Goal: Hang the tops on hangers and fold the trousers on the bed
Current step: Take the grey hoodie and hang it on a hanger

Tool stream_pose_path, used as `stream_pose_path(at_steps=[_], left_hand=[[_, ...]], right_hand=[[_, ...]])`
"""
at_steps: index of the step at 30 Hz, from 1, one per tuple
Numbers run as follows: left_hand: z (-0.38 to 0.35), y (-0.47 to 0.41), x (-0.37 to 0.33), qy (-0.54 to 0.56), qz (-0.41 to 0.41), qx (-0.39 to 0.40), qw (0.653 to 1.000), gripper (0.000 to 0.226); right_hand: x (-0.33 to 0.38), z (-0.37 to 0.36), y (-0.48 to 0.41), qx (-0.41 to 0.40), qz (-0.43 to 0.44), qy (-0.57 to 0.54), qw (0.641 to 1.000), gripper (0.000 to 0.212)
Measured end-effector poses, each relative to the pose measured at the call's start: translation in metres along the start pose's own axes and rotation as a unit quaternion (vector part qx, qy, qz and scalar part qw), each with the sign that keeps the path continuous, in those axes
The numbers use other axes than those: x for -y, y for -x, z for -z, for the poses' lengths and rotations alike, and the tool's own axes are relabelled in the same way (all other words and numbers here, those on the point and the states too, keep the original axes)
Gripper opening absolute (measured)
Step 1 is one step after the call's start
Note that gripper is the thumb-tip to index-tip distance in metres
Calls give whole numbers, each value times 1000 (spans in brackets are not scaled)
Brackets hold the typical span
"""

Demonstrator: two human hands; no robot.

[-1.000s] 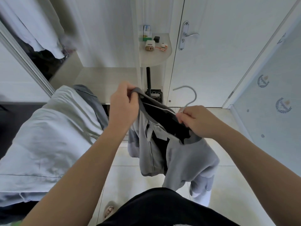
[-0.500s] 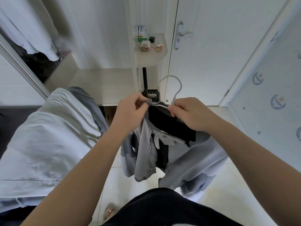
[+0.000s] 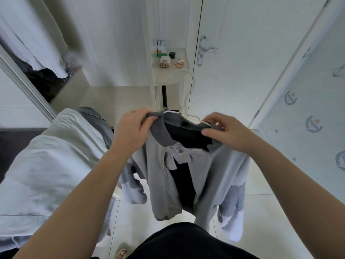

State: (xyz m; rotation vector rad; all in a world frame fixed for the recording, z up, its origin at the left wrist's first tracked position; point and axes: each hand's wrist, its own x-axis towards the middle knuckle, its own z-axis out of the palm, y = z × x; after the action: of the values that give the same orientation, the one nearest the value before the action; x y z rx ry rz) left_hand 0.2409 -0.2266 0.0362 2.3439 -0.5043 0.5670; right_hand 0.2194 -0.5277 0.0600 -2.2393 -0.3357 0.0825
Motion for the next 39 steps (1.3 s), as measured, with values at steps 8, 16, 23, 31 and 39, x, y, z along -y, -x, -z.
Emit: stream_pose_path(at_steps=[8, 16, 23, 31, 39], left_hand=[[27, -2, 31, -35, 64, -9, 997, 18], [47, -1, 45, -71, 29, -41, 996, 18], [65, -8, 43, -73, -11, -68, 995, 16], [68, -24, 36, -84, 4, -98, 992, 16], [70, -51, 20, 10, -14, -91, 996, 14]], right_hand=[[-66, 13, 23, 24, -119, 53, 991, 24], [-45, 29, 8, -151, -51, -49, 986, 18], [-19, 39, -8, -231, 7, -127, 965, 16], [22, 57, -8, -176, 128, -153, 964, 13], [34, 49, -22, -98, 103, 64, 988, 16]])
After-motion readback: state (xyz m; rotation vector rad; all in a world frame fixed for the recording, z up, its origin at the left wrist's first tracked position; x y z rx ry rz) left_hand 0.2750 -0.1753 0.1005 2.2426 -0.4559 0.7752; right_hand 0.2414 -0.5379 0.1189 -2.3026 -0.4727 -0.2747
